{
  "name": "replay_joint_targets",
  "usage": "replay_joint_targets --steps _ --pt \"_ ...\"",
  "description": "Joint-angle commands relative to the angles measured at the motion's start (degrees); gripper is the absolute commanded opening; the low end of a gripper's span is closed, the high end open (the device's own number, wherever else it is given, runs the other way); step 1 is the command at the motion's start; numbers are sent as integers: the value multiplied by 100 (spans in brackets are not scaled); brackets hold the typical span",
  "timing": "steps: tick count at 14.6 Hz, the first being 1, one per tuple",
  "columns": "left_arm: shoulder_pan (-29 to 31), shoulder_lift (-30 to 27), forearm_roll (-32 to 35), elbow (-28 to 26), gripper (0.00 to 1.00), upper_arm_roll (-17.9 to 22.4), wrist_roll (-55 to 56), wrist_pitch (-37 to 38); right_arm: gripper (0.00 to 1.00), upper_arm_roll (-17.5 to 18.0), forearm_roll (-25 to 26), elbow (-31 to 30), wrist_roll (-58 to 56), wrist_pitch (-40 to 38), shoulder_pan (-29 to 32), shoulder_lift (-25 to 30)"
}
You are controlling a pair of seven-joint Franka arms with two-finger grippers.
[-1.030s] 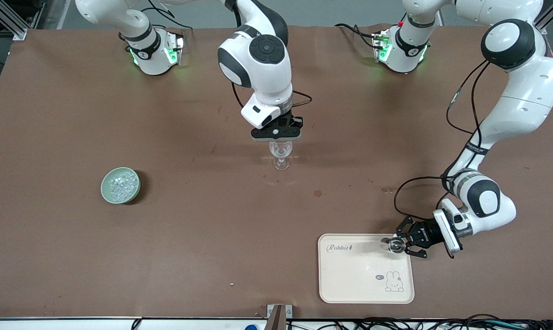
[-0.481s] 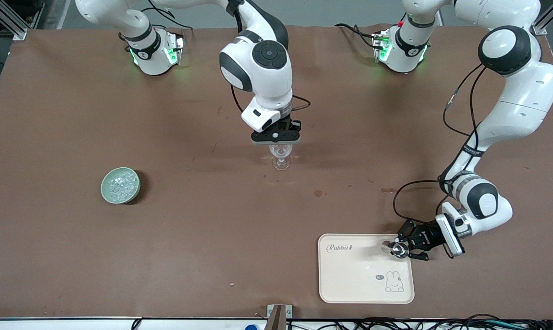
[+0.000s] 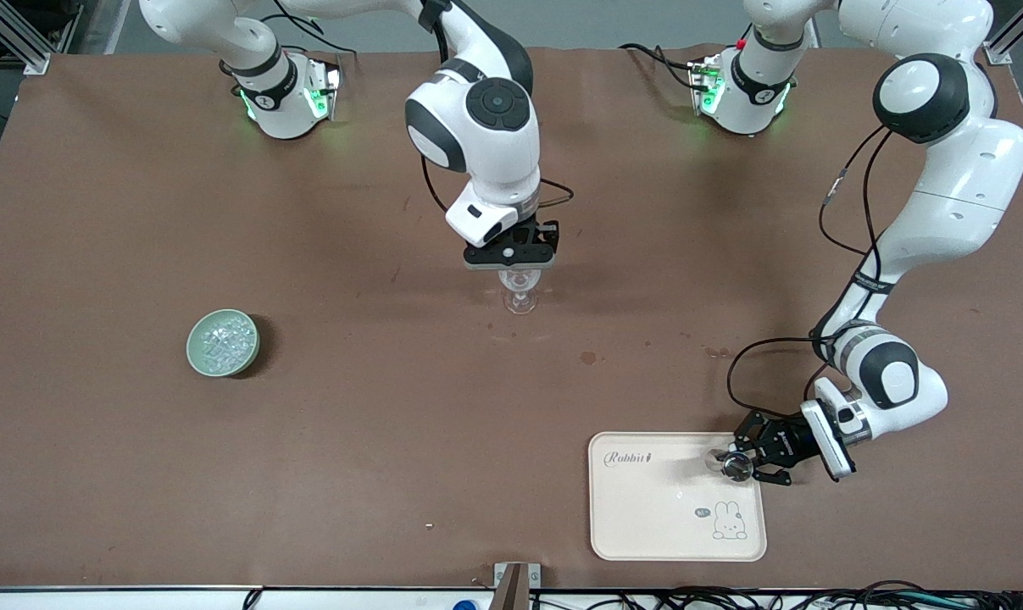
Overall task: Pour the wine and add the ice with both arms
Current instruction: 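Lower the jigger onto the tray while the right gripper drops ice into the glass, then release the jigger with the left gripper while the right gripper withdraws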
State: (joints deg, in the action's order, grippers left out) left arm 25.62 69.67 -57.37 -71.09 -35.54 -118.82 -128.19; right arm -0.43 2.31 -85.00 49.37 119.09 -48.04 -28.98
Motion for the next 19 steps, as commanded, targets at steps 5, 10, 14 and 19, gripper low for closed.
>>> replay_joint_targets --steps 5,10,14,19 --pt "-57 179 -108 122 4 73 -537 13 100 26 68 -8 56 -61 40 41" --pt "-31 161 -90 69 23 169 -572 31 100 17 59 -8 -67 -105 338 286" --pt "39 100 -99 25 100 187 -405 66 100 -1 59 -16 -384 -421 743 621" --pt "372 -172 24 -387 100 240 -151 118 100 8 59 -25 -497 -1193 1541 1077"
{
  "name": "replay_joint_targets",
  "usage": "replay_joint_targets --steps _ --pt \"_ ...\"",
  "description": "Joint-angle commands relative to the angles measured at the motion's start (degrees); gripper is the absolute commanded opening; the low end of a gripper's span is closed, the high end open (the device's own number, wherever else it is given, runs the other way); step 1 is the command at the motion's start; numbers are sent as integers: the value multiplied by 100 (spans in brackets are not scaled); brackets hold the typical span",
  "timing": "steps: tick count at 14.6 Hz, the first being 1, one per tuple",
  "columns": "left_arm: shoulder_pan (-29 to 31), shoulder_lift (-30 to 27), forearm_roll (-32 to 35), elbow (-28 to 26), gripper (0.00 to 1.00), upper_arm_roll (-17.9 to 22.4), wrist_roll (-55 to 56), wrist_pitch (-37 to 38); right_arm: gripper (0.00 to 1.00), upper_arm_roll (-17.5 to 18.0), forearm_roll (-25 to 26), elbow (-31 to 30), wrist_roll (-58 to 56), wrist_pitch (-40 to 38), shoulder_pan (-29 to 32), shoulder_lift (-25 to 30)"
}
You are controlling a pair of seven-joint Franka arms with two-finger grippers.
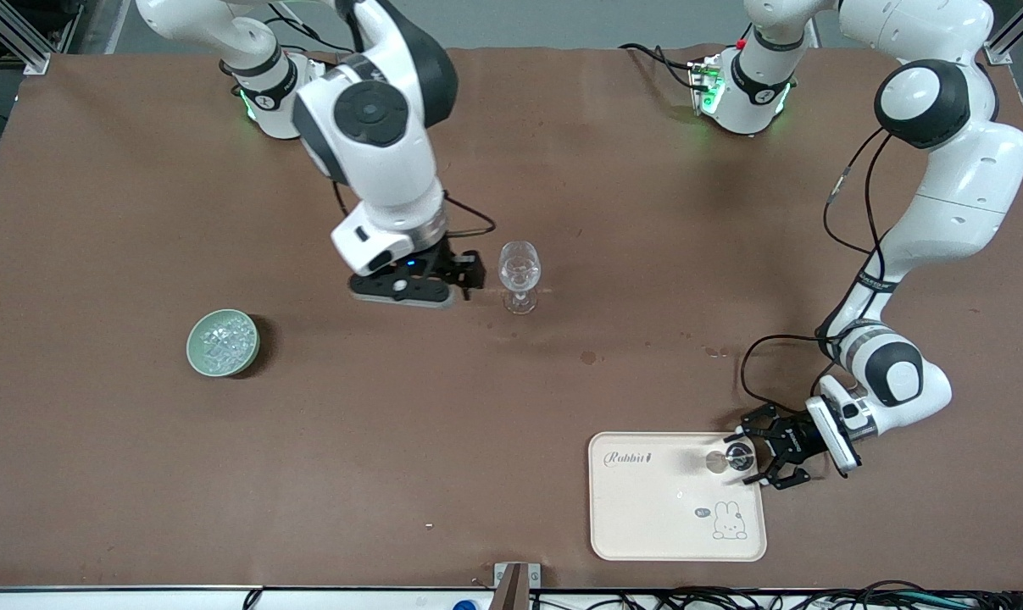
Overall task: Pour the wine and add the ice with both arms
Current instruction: 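Release the jigger with the left gripper while the right gripper withdraws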
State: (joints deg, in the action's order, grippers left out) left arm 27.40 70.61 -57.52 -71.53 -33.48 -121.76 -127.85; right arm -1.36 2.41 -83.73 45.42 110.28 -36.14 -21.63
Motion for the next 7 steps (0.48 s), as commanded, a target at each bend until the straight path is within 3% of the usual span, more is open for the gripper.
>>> replay_joint_targets --steps 1,4,7 --pt "283 -363 266 -431 100 43 318 120 100 101 58 -170 -382 -523 536 501" --pt "608 -670 1205 -528 100 52 1256 532 100 101 58 -248 -1296 -911 1221 879" --pt "1003 -1065 2075 -625 100 52 2092 997 100 110 49 -844 -1869 -973 1845 1520"
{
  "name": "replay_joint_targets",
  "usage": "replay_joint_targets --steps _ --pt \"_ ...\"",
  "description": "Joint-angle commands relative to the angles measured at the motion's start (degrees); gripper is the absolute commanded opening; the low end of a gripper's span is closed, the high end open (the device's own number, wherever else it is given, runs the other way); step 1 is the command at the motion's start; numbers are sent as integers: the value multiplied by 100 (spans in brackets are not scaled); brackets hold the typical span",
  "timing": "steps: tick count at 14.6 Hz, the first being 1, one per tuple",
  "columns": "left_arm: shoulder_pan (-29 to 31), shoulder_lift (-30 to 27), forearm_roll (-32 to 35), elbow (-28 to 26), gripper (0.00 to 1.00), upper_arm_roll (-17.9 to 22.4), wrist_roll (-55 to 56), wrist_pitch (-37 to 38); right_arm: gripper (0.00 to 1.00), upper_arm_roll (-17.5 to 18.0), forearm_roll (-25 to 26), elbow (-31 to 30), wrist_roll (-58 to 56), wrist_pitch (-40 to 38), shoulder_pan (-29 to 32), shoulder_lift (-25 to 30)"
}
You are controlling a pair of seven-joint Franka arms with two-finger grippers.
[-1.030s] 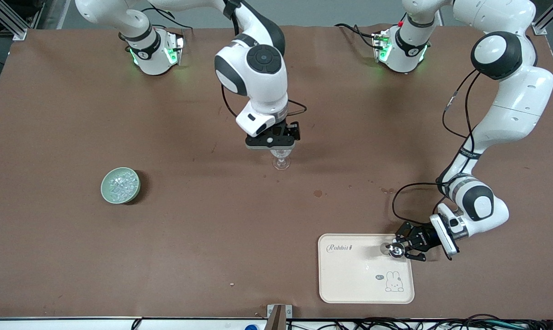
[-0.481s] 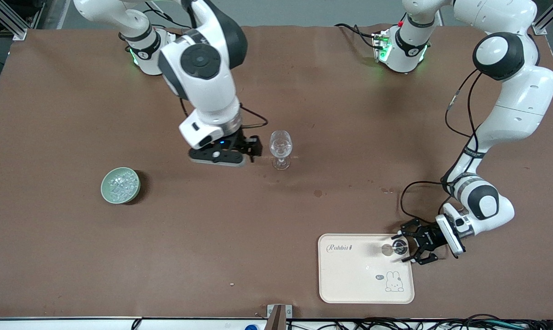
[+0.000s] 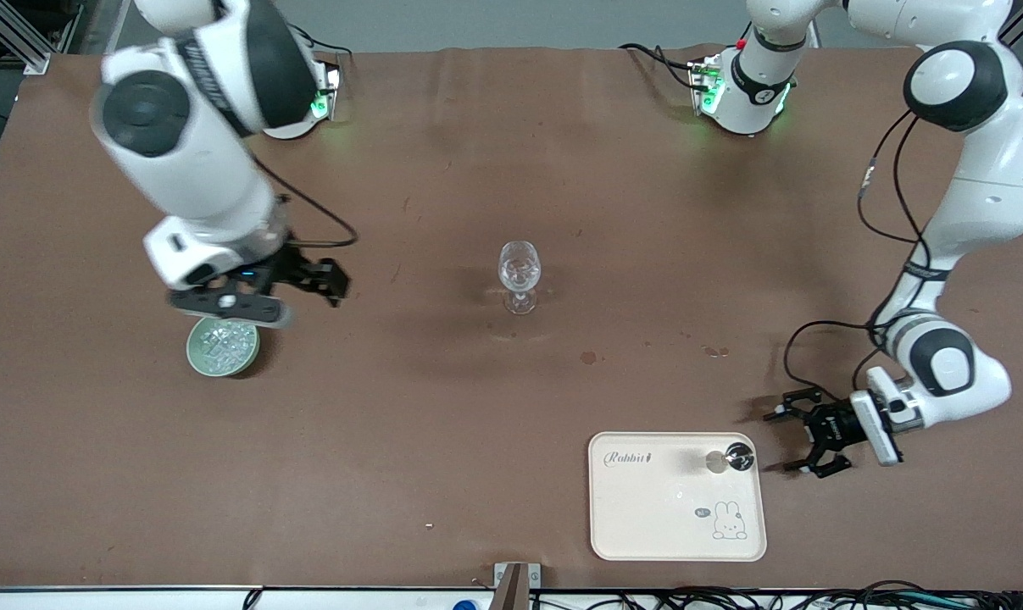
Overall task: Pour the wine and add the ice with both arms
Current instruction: 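Release the jigger with the left gripper while the right gripper withdraws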
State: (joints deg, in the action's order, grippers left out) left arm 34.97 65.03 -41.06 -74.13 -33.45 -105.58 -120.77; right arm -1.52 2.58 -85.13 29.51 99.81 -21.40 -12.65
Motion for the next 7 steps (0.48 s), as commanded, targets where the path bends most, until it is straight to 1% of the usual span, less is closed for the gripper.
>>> replay_joint_targets --steps 1,2,4,7 --pt "395 -631 823 -357 100 49 790 438 100 126 32 -863 -514 74 556 823" --pt "510 -754 1097 -348 100 49 1080 562 100 152 23 -969 -908 74 862 973" --pt "625 -1035 1537 -331 100 49 1626 738 100 161 -21 -988 -1577 13 1364 1141" --pt "678 -1457 2205 -322 100 49 2565 739 100 187 -65 -918 -2159 -321 1918 1343"
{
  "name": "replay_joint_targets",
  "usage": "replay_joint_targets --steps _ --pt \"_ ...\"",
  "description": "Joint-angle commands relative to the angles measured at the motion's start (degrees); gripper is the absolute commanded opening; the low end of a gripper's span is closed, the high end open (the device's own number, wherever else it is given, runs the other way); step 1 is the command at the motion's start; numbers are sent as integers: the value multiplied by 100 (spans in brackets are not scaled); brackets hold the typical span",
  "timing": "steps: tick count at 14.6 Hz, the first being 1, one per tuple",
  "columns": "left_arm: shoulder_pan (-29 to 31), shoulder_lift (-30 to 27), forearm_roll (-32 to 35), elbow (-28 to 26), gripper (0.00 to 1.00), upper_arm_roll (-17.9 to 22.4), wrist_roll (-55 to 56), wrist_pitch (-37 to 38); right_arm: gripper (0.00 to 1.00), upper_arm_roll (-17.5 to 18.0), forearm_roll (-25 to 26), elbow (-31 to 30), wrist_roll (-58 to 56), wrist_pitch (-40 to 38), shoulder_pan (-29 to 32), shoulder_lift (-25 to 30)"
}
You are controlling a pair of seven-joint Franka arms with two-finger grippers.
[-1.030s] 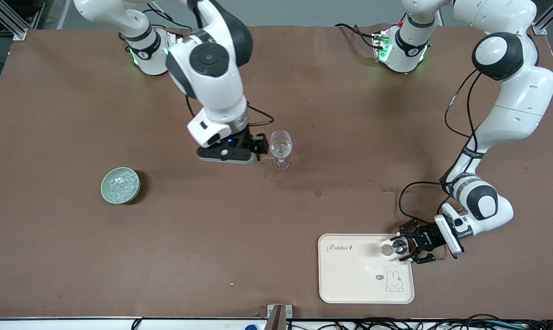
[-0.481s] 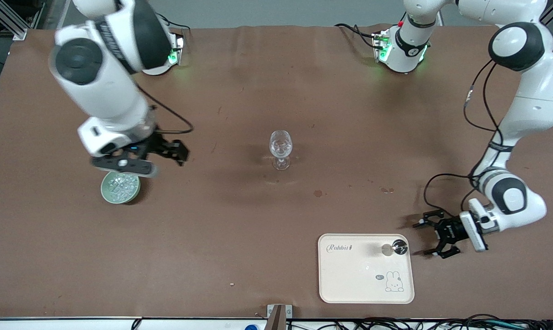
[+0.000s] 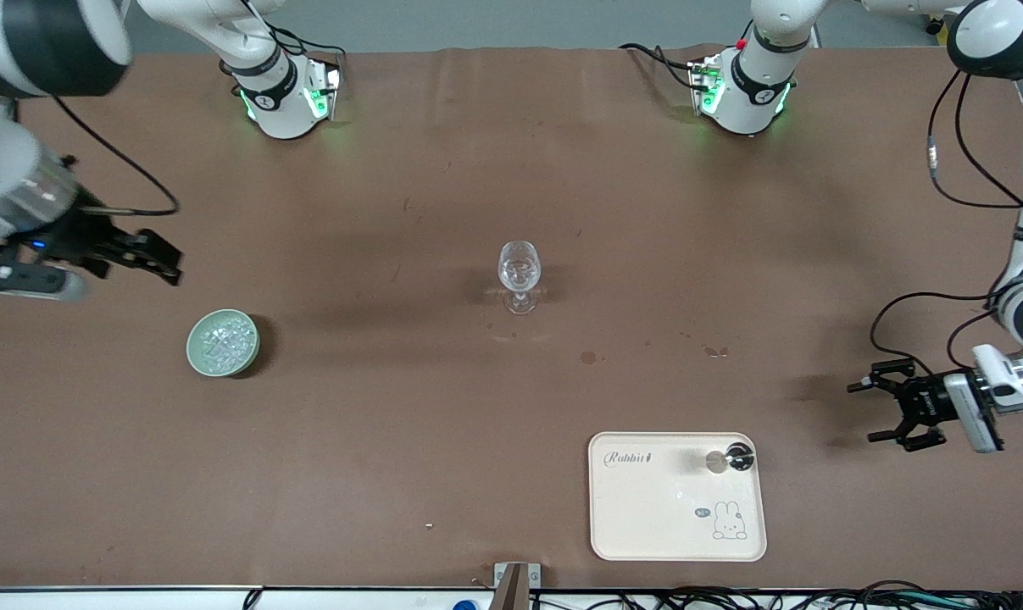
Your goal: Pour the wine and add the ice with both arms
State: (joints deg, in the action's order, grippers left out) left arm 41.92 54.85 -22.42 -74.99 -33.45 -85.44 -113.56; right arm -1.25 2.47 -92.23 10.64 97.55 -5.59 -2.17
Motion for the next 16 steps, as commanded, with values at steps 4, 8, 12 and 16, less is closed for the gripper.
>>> replay_joint_targets --steps 4,8,12,16 --pt "-26 -1019 728 -244 100 49 1720 228 100 196 -72 476 -563 -630 752 270" --pt "-209 -1845 1371 -244 100 -4 3811 729 100 204 -28 681 -589 -1045 770 243" --pt "-763 -2443 1915 -235 100 -4 6034 1020 100 204 -63 645 -668 -1203 761 243" --pt "-1246 -2927 1996 -227 100 -4 7784 1309 100 204 -80 592 -1082 -1194 761 243"
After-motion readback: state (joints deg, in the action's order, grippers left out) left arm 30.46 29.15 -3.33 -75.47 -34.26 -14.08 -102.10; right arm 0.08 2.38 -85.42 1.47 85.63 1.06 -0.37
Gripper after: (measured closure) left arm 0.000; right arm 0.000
